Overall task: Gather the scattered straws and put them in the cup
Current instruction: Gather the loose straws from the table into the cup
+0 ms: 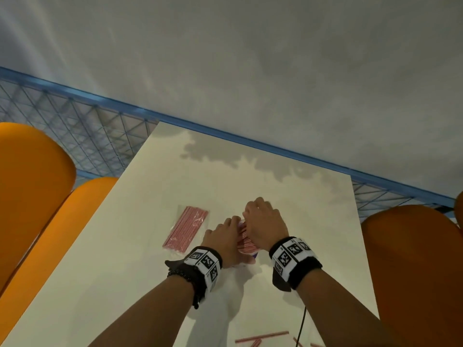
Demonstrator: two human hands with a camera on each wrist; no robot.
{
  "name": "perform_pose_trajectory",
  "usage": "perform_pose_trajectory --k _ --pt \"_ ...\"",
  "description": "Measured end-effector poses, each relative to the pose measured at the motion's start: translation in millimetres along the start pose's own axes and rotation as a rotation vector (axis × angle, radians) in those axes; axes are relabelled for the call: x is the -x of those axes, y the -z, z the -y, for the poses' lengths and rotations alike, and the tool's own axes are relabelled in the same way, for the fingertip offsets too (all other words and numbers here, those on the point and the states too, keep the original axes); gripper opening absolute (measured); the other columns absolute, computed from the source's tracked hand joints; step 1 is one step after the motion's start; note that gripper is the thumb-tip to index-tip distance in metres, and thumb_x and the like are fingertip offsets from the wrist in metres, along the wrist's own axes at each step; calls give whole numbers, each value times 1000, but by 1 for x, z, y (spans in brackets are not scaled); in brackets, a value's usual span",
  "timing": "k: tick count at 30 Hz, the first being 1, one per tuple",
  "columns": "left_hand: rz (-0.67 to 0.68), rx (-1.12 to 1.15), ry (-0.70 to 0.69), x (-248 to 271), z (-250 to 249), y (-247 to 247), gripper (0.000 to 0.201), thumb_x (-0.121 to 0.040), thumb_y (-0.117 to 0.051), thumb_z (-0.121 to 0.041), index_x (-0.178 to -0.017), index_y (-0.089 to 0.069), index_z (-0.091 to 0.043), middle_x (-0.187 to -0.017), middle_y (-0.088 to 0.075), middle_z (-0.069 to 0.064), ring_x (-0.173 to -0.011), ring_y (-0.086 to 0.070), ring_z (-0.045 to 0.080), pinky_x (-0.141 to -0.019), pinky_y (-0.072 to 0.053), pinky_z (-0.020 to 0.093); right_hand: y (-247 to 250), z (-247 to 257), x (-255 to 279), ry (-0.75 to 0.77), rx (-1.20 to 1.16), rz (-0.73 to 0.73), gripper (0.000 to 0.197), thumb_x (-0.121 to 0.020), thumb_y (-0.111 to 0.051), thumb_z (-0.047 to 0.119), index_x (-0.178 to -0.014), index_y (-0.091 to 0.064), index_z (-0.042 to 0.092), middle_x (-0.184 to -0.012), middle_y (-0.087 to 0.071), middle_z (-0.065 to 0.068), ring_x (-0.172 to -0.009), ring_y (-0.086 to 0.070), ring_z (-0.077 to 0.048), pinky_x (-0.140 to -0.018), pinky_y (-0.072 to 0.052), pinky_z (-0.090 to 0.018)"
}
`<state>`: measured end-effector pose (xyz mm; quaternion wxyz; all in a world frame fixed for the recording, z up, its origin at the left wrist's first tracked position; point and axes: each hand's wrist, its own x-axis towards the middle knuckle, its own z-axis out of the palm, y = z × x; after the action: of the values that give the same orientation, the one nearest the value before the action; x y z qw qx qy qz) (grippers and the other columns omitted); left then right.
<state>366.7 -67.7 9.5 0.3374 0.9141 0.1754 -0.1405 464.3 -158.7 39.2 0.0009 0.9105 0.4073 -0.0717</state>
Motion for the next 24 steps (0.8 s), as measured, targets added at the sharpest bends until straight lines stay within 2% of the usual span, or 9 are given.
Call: perform_pose_trajectory --k 2,5,7,10,14,16,18,21,24 --pt "0 30 -9 0 2 -2 88 -57 -75 -61 -124 -31 -24 -127 -49 -7 -107 -56 17 -92 -46 46 -3 0 6 -24 -135 128 23 -95 -35 18 -91 -57 12 -98 -61 -9 -92 -59 -29 -72 -45 -36" --pt "-19 40 -29 2 2 -3 82 -64 -75 -54 -125 -31 -21 -124 -49 -6 -100 -59 19 -85 -49 44 -8 14 31 -202 -358 4 32 -101 -29 25 -105 -58 11 -107 -63 -9 -101 -58 -28 -87 -43 -34" --pt "-41 59 -46 3 1 -5 76 -69 -74 -44 -126 -31 -19 -126 -49 -3 -97 -61 22 -81 -51 44 -14 24 40 -282 -403 -63 33 -100 -36 22 -125 -52 7 -124 -59 -9 -114 -54 -26 -96 -39 -32" --pt "-30 80 -39 2 2 -5 76 -68 -75 -45 -123 -30 -20 -127 -48 -3 -99 -60 22 -81 -51 45 -20 24 26 -323 -377 -27 36 -92 -49 11 -127 -49 3 -130 -56 -10 -120 -52 -25 -98 -38 -28" --pt "55 114 18 -1 3 0 107 -59 -80 -57 -138 -18 -21 -140 -42 2 -112 -57 26 -91 -50 47 -9 10 20 -309 -537 48 37 -100 -39 24 -131 -49 6 -136 -52 -13 -127 -47 -28 -105 -34 -33" --pt "61 89 35 2 3 3 133 -53 -79 -65 -150 2 -23 -147 -33 7 -125 -48 30 -98 -46 52 5 -2 31 -337 -687 -40 44 -102 -36 33 -138 -44 10 -143 -47 -12 -131 -42 -26 -109 -31 -35" --pt "-17 91 40 11 1 7 137 -56 -79 -65 -151 9 -20 -147 -31 12 -129 -43 33 -100 -43 53 15 -26 51 -379 -746 -194 36 -100 -42 29 -129 -53 11 -129 -58 -10 -118 -53 -23 -97 -37 -26" --pt "-273 124 17 35 5 8 96 -76 -75 -43 -146 -20 -8 -137 -41 19 -121 -48 35 -94 -44 46 6 -76 99 -432 -649 -106 14 -92 -51 11 -95 -65 11 -97 -67 -4 -91 -64 -24 -80 -46 -28" --pt "-440 95 -46 68 12 -7 32 -84 -69 -28 -107 -55 -12 -103 -57 10 -87 -60 26 -76 -52 39 -31 -112 162 -430 -370 350 13 -85 -53 11 -85 -57 23 -102 -63 -5 -97 -61 -28 -79 -48 -34"
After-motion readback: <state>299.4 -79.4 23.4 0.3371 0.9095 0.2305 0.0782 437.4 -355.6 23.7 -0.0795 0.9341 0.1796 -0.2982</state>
